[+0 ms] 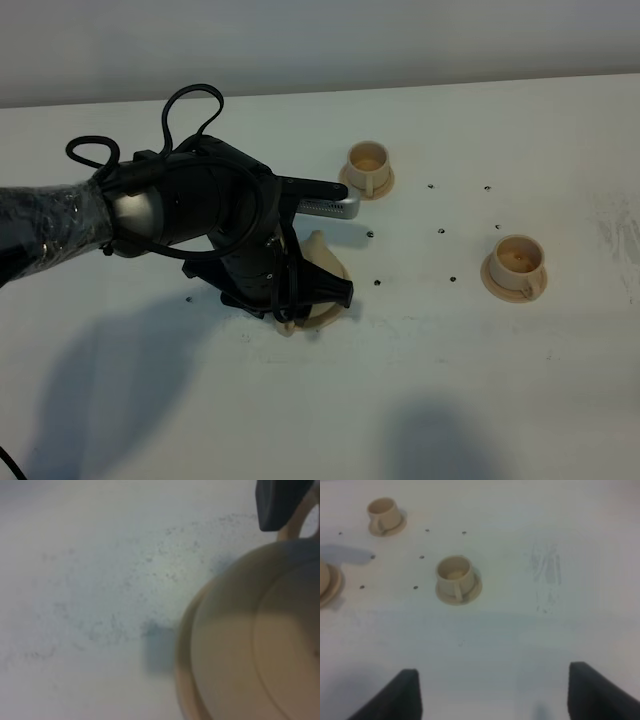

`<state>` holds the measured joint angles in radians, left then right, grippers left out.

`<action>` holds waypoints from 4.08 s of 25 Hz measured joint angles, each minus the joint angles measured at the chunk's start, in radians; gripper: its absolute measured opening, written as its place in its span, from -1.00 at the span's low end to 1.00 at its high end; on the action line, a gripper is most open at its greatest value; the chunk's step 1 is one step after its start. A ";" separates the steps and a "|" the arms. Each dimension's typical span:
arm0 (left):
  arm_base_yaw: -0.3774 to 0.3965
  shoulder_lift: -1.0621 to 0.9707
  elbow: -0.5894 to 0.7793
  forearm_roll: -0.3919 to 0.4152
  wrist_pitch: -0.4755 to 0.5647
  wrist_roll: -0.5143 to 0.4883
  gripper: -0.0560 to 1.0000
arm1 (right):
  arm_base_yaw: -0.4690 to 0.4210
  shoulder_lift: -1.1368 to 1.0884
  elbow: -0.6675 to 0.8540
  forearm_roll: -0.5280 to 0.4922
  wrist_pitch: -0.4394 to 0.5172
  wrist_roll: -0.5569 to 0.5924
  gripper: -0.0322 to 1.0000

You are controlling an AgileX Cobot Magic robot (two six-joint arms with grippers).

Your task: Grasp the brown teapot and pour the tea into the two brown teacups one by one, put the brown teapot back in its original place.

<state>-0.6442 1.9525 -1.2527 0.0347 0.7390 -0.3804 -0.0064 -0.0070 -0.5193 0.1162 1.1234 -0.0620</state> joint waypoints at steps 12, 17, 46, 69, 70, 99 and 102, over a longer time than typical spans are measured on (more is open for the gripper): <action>0.000 0.003 0.000 -0.001 0.000 0.021 -0.10 | 0.000 0.000 0.000 0.000 0.000 0.000 0.21; 0.000 0.022 0.000 -0.002 -0.003 0.021 -0.28 | 0.000 0.000 0.000 0.000 0.000 0.000 0.21; 0.007 -0.100 -0.015 0.057 0.086 0.236 -0.73 | 0.000 0.000 0.000 0.000 0.000 0.000 0.21; 0.188 -0.057 -0.197 0.082 0.065 0.467 -0.73 | 0.000 0.000 0.000 0.000 0.000 0.000 0.21; 0.191 -0.048 -0.208 0.082 0.065 0.477 -0.73 | 0.000 0.000 0.000 0.000 0.000 0.000 0.21; 0.240 0.142 -0.449 0.040 -0.040 0.755 -0.73 | 0.000 0.000 0.000 0.000 0.000 0.000 0.21; 0.245 0.156 -0.450 0.040 -0.047 0.791 -0.73 | 0.000 0.000 0.000 0.000 0.000 0.000 0.21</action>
<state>-0.3997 2.1085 -1.7024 0.0751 0.6924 0.4104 -0.0064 -0.0070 -0.5193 0.1162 1.1234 -0.0620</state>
